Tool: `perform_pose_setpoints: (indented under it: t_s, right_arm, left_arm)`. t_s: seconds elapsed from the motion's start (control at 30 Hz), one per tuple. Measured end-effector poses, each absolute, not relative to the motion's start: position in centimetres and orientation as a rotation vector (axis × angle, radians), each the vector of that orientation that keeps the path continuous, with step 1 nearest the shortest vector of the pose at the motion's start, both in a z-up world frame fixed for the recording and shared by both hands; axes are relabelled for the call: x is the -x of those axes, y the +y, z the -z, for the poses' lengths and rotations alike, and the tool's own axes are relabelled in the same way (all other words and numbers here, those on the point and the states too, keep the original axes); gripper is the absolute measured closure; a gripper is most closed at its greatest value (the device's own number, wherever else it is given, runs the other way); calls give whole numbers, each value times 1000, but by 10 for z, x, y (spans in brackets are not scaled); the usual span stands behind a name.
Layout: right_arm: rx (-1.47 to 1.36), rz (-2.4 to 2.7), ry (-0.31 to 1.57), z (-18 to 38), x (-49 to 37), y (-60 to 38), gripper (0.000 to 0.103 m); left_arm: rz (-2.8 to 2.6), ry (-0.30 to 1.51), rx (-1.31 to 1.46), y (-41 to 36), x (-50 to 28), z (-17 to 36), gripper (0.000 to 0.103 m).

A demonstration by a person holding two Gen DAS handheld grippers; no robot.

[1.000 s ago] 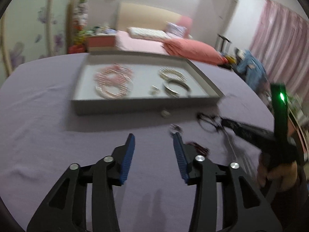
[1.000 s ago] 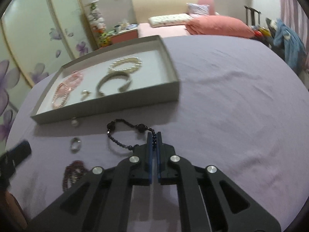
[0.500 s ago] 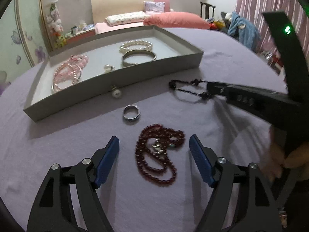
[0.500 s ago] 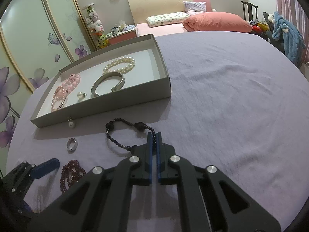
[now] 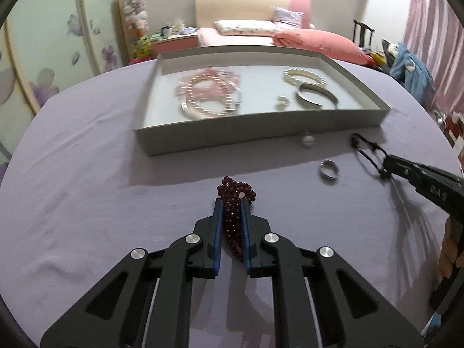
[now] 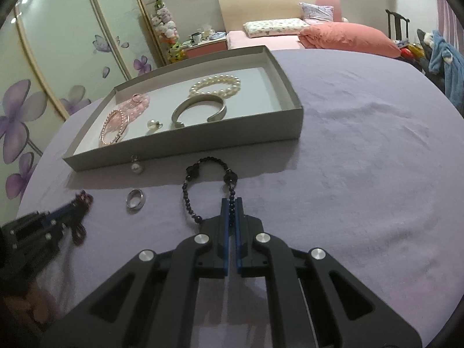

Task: Organize jewelry
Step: 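Carry red necklace in left tool while right tool carries black necklace to tray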

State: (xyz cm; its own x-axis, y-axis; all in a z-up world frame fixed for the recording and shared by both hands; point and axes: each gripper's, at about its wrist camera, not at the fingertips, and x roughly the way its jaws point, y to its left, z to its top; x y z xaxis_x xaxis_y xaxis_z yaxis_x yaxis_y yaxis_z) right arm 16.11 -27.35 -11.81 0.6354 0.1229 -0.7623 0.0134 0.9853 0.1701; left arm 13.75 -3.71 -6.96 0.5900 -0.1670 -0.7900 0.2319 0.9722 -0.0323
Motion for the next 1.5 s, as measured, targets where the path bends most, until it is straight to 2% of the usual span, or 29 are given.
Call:
perform_pose_setpoints:
  t_s: [0.33, 0.4, 0.43, 0.67, 1.07, 1.5]
  right_arm:
    - [-120, -56, 881, 117, -161, -264, 91]
    - [-112, -54, 882, 116, -162, -264, 93]
    - [-117, -56, 882, 117, -163, -264, 98]
    - [-181, -79, 797, 99, -155, -273, 98]
    - [-244, -153, 611, 57, -133, -265, 98]
    - [-165, -180, 443, 18, -105, -234, 98]
  left_arm:
    - [229, 895, -88, -38, -135, 71, 86]
    - [231, 892, -87, -35, -135, 71, 87]
    - [227, 891, -86, -35, -135, 71, 89]
    - [217, 875, 3, -17, -134, 65, 93]
    - [210, 711, 112, -6, -117, 29, 94]
    - [145, 499, 34, -19, -91, -5, 94]
